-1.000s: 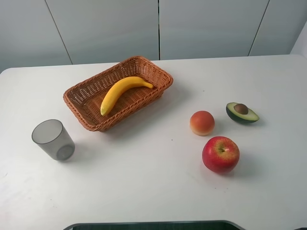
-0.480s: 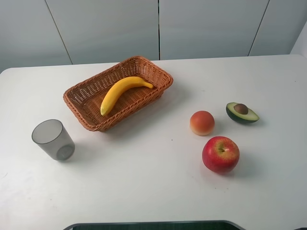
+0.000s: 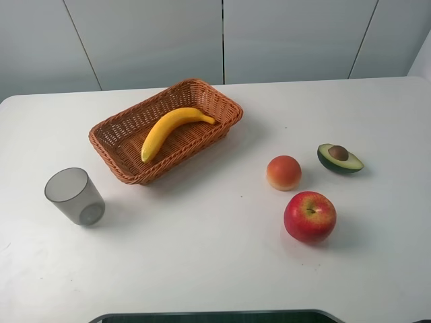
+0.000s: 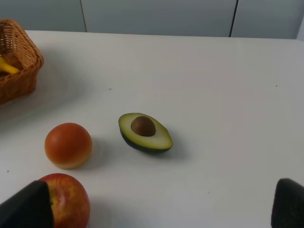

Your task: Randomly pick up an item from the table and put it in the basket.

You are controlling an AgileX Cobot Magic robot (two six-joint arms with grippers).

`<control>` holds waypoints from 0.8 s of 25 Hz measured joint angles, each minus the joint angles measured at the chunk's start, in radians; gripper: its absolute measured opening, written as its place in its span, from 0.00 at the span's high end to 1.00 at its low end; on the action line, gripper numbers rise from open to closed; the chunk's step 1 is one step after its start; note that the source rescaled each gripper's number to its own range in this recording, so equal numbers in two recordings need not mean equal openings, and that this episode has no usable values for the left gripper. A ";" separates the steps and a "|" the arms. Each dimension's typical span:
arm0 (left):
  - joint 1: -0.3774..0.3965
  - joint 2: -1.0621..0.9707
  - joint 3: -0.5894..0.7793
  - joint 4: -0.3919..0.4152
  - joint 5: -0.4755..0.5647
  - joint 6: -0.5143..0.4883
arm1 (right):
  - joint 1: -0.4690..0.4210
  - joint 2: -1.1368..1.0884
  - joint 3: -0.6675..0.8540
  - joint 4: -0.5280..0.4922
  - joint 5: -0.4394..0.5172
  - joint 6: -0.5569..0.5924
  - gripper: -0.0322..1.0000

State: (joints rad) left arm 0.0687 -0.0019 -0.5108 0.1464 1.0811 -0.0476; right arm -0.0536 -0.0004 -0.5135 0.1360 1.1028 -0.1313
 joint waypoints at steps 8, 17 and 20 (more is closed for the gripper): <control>0.000 0.000 0.000 0.000 0.000 0.000 | 0.000 0.000 0.000 -0.080 -0.002 0.096 0.01; 0.000 0.000 0.000 0.000 0.000 0.000 | 0.109 0.000 0.000 -0.101 -0.005 0.131 0.01; 0.000 0.000 0.000 0.000 0.000 0.000 | 0.110 0.000 0.000 -0.101 -0.005 0.131 0.01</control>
State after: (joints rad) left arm 0.0687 -0.0019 -0.5108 0.1464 1.0811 -0.0476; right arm 0.0569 -0.0004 -0.5135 0.0350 1.0978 0.0000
